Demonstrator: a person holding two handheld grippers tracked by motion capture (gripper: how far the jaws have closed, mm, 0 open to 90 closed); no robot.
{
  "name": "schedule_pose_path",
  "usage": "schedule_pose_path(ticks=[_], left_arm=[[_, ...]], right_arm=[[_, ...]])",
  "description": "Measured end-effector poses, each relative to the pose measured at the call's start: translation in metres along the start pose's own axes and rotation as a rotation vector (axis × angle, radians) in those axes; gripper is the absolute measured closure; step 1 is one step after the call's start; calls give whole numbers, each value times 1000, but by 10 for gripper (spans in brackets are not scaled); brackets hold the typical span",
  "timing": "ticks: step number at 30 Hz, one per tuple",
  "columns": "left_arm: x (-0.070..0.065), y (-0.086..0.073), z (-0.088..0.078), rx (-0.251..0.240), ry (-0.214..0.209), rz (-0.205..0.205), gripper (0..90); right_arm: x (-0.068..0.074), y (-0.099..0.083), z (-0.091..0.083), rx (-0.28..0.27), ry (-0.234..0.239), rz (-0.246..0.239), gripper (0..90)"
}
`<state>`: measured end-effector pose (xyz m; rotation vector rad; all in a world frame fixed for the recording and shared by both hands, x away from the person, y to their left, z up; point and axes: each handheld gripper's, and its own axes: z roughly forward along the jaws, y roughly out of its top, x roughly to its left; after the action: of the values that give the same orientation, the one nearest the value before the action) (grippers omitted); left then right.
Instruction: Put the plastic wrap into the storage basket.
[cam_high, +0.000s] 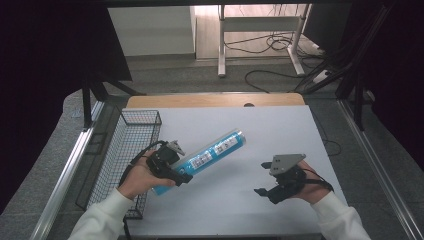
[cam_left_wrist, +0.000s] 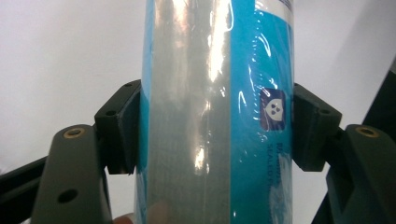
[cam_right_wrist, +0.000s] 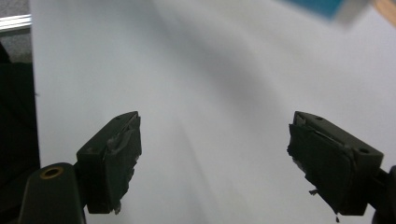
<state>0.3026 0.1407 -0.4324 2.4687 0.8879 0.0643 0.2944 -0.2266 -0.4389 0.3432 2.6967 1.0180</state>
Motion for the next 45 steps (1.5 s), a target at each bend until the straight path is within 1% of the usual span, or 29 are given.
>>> schedule_pose_path(ticks=[3, 4, 5, 6, 7, 8, 9, 10, 12, 15, 18, 19, 20, 23, 25, 28, 33, 41, 44, 45], left_arm=[[4, -3, -5, -10, 15, -22, 316], [6, -4, -8, -14, 18, -26, 316], [7, -5, -10, -17, 24, -29, 316], [9, -6, -14, -19, 33, -30, 316], [9, -7, -16, -17, 41, -28, 316], [10, -8, -18, -26, 44, -35, 316], [11, -9, -21, -32, 49, -40, 316], [13, -11, -24, -37, 47, -48, 317], [15, -15, -29, -48, 59, -59, 317], [20, -21, -35, -63, 76, -82, 317], [25, -28, -40, -68, 106, -103, 317], [26, -29, -42, -73, 111, -118, 317], [28, -31, -43, -79, 113, -133, 317], [32, -37, -49, -93, 124, -157, 318], [34, -40, -52, -95, 132, -159, 318], [38, -44, -58, -94, 141, -173, 318], [44, -55, -65, -105, 168, -221, 318], [53, -75, -79, -120, 197, -277, 318], [55, -86, -85, -120, 237, -306, 318], [57, -90, -87, -122, 243, -320, 318]], right_arm=[[-1, -17, 2, 6, -22, 45, 183], [-1, -25, 3, 10, -25, 83, 187], [-1, -25, 3, 10, -25, 83, 187], [-1, -29, 5, 18, -29, 105, 188], [-2, -34, 9, 50, -41, 129, 188], [-2, -34, 9, 50, -41, 129, 188], [-3, -36, 11, 62, -53, 135, 188], [-3, -37, 12, 68, -66, 147, 190], [-5, -39, 12, 67, -79, 166, 194], [-5, -39, 13, 71, -82, 167, 195], [-2, -39, 16, 80, -77, 170, 202], [-2, -39, 16, 80, -77, 170, 202], [-1, -40, 18, 85, -74, 170, 202], [2, -39, 23, 100, -68, 159, 202], [3, -39, 24, 101, -64, 154, 202], [2, -39, 23, 98, -68, 159, 203], [1, -40, 23, 99, -74, 163, 204], [0, -41, 24, 106, -80, 163, 204], [0, -40, 25, 110, -79, 158, 205], [0, -41, 26, 113, -79, 155, 206]])
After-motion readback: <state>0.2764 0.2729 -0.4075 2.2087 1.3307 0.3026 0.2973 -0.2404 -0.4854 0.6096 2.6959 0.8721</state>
